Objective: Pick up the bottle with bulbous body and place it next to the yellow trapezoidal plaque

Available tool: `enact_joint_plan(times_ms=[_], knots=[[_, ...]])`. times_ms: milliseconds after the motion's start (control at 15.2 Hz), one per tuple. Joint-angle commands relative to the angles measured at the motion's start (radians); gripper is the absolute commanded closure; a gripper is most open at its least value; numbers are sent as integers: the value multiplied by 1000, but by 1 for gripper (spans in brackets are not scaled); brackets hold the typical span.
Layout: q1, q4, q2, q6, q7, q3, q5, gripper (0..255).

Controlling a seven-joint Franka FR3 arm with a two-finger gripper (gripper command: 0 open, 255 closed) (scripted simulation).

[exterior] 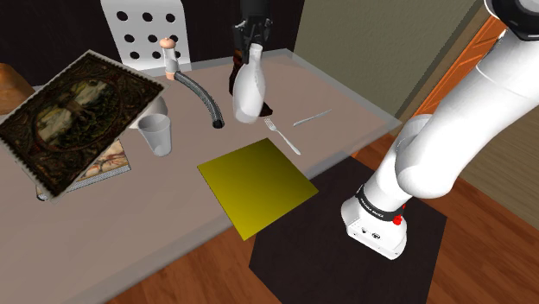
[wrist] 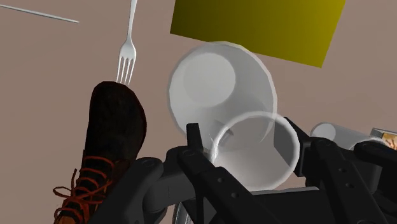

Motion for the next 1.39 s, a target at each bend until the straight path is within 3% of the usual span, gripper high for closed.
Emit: enact_joint_plan(times_ms=[0,1122,1320], knots=[[0,-27,0,27,0,0,0,255],[-1,-211,47,260,-2,-2,3,255],[-1,-211,47,260,-2,-2,3,255]])
